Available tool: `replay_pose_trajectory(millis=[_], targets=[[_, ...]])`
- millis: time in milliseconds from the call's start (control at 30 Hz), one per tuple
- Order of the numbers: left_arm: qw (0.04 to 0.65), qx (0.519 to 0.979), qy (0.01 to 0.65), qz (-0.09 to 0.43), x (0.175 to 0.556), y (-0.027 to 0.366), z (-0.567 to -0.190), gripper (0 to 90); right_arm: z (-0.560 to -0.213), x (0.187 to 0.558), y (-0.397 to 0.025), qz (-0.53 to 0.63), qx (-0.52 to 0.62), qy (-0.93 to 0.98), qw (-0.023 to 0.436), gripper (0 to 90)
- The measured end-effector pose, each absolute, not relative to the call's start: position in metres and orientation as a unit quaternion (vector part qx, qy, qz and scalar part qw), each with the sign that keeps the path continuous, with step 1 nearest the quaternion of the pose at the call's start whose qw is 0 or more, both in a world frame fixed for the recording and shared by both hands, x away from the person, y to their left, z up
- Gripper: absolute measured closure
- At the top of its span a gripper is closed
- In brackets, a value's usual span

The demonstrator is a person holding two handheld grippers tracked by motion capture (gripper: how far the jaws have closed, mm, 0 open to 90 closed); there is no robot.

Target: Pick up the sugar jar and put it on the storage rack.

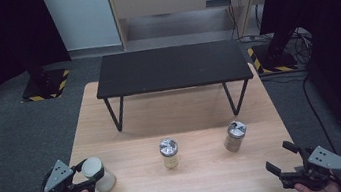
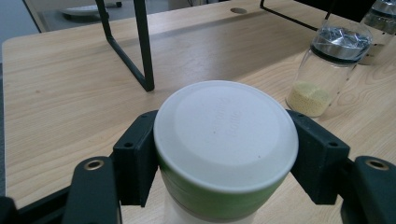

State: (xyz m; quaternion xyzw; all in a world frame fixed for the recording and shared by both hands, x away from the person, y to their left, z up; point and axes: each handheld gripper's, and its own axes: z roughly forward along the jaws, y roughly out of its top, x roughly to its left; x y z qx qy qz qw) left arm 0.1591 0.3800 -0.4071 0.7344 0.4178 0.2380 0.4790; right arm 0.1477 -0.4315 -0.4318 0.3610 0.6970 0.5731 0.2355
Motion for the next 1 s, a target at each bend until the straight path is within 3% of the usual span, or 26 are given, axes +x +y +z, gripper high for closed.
replay_pose_trajectory(millis=[600, 1000], targets=[[0.478, 0.737, 0.413, 0.238, 0.165, 0.372, -0.404, 31.8, -0.432, 0.148, -0.432, 0.574, 0.361, 0.696, 0.235, 4.7], [0.481, 0.753, 0.384, 0.234, 0.178, 0.363, -0.384, 31.9, -0.432, 0.148, -0.432, 0.574, 0.360, 0.697, 0.234, 4.7]])
